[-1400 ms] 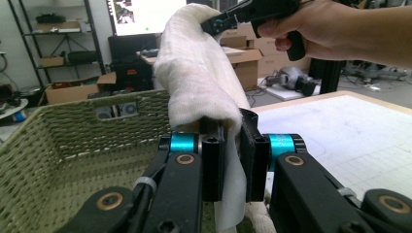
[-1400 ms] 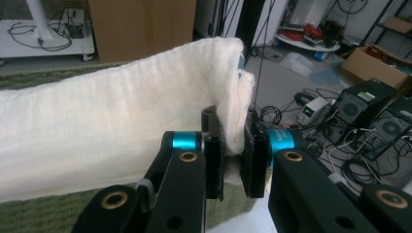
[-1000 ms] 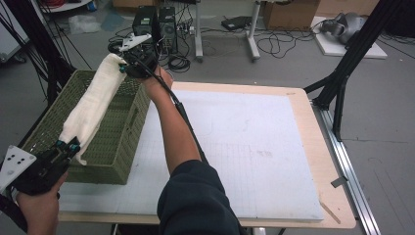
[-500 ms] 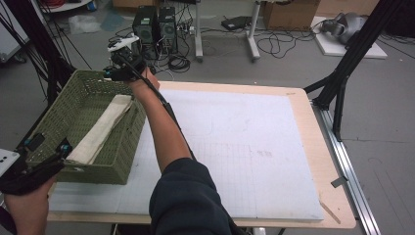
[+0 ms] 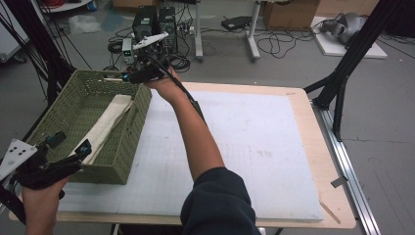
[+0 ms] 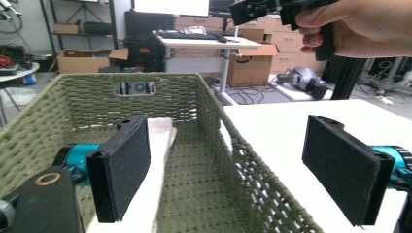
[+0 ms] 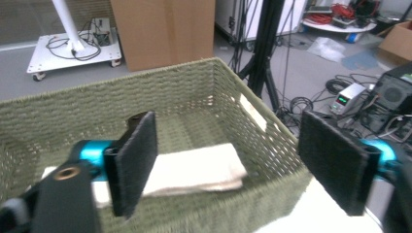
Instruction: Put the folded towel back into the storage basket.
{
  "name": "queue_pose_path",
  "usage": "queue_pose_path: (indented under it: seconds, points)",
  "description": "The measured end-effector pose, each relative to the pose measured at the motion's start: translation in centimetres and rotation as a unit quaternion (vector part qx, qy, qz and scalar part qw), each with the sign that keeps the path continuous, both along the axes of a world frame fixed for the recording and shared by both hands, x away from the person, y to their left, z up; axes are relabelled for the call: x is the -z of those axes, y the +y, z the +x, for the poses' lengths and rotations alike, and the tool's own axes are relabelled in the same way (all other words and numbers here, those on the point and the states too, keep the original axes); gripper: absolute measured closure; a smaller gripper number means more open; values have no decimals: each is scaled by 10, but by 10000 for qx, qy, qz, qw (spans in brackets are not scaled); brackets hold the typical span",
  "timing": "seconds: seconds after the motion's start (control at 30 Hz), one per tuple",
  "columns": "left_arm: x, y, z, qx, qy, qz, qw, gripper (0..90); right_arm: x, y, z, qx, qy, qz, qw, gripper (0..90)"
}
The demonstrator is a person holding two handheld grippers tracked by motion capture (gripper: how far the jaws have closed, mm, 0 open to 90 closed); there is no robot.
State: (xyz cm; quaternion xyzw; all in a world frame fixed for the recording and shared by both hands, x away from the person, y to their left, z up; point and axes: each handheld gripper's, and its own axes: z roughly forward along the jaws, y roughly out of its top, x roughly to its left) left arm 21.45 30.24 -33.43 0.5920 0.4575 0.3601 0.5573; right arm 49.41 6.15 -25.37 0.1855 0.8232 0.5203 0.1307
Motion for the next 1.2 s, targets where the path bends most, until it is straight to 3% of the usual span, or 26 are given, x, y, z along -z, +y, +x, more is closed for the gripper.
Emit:
queue_pose_path:
  seconds: [0.13, 0.3, 0.7, 0.97, 1.2]
  points:
    - [0, -8, 3, 154, -8, 2, 9999, 180, 1, -23, -5, 40, 67, 27, 10000, 163]
    - [-1, -20, 9, 409, 12, 44, 9992, 180, -3, -55, -17, 141, 29, -130, 9998, 162]
    - [1, -49, 19, 895, 79, 12, 9960, 184, -14, -145, -51, 560, -206, -120, 9981, 162]
    - [3, -67, 25, 1215, 105, 75, 9925, 189, 0, -205, -77, 934, -253, -77, 9953, 162]
    - [1, -80, 32, 1553, 72, 138, 9877, 198, 15, -255, -105, 1311, -338, 60, 9908, 162]
